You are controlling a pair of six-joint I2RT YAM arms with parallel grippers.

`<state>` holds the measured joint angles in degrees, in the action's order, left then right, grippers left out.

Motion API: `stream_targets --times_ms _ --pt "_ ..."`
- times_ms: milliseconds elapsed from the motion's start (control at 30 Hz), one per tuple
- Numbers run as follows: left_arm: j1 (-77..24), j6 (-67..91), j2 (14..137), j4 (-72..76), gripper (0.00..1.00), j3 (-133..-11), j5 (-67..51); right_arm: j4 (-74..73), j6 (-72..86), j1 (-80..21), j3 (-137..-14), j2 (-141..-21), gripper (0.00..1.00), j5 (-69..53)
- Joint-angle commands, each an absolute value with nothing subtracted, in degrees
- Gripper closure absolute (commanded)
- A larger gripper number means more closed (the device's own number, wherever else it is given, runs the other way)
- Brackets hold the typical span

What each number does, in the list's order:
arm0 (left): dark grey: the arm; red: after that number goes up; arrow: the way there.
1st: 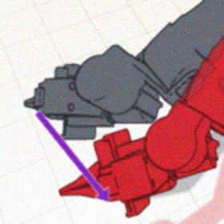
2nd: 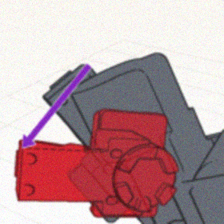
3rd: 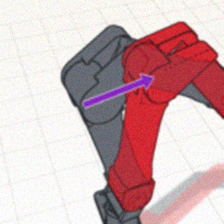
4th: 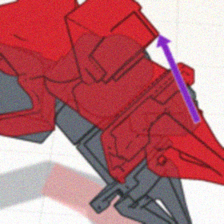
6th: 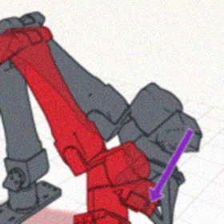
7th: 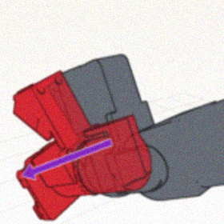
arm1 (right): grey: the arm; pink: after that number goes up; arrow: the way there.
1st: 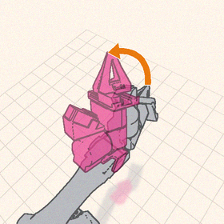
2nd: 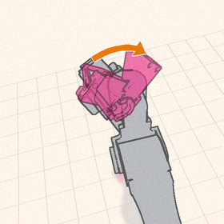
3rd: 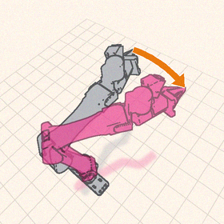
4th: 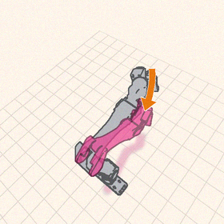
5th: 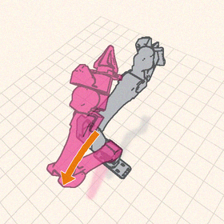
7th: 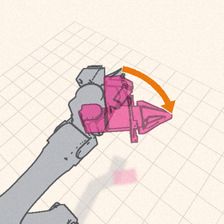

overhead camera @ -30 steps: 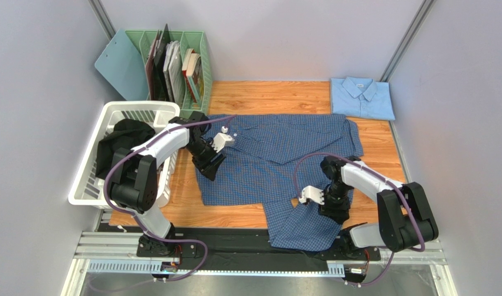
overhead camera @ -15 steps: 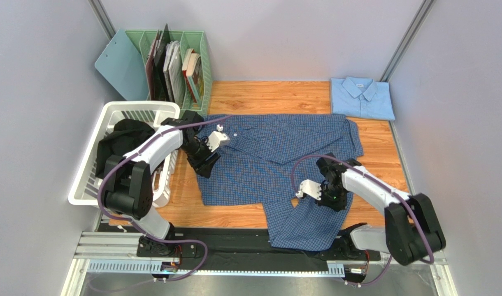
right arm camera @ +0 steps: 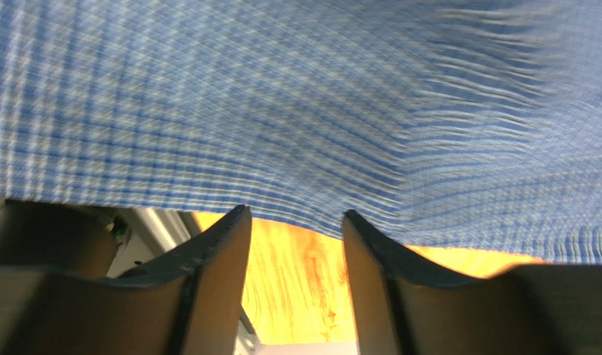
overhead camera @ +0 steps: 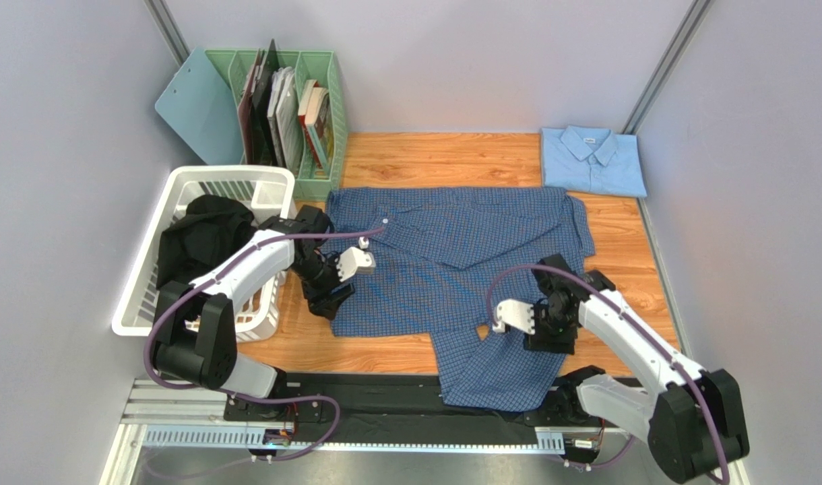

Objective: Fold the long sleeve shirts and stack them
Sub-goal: Fold the shirt

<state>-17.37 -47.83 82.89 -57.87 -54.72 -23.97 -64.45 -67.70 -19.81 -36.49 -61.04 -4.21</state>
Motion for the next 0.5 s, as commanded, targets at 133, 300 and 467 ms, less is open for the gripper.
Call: stream_targets --times_ms 133,300,467 --pt "-18.02 -49.57 83.76 -57.13 0.33 -56.77 -24.52 -61.8 -77.78 -28.65 -29.35 -61.59 0.38 1.83" --pt "-18.02 -49.39 85.08 -55.9 0.32 -57.66 -23.2 -56.79 -79.1 -29.18 -28.31 -63.81 0.37 1.32" --pt "-18.02 -49.48 86.4 -55.81 0.33 -57.66 -22.76 -54.23 -77.96 -30.5 -26.98 -64.16 0.85 0.88"
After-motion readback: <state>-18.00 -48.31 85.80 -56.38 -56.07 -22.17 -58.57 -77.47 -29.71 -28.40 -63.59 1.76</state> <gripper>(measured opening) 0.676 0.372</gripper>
